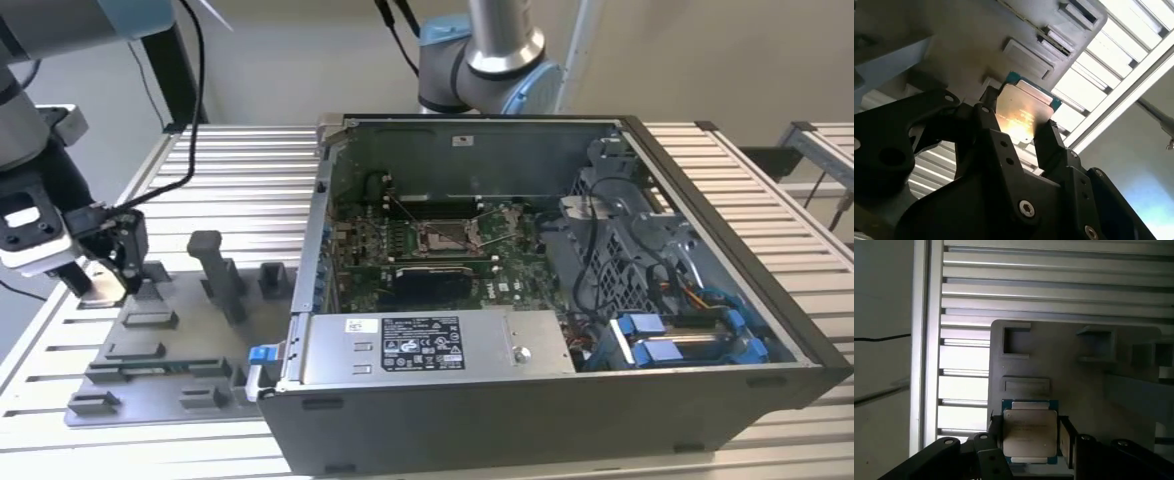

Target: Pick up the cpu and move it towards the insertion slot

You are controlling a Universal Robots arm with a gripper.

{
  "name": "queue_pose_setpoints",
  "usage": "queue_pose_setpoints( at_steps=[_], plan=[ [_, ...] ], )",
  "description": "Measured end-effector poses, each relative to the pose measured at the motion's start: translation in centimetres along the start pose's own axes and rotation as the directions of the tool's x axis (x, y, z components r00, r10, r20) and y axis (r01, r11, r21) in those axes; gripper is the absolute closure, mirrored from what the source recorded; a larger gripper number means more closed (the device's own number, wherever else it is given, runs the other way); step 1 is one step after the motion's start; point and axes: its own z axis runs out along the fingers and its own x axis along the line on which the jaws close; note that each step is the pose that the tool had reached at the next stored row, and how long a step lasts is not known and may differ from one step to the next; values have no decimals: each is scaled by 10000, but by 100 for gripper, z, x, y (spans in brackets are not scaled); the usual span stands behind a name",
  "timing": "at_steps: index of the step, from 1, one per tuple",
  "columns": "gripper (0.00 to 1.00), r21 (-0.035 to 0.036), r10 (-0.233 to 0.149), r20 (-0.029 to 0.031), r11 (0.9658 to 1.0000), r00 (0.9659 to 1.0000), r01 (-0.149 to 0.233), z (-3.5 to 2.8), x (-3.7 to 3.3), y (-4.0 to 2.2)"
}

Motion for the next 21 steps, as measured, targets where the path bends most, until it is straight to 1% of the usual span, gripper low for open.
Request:
queue_pose_setpoints(
  at_steps=[3,8,21],
  plan=[
    [100,0,1,-1,10000,10000,-1,-131,-1,5],
    [100,0,0,0,10000,10000,0,-311,-4,11],
    [100,0,0,0,10000,10000,0,-819,-10,30]
  ],
)
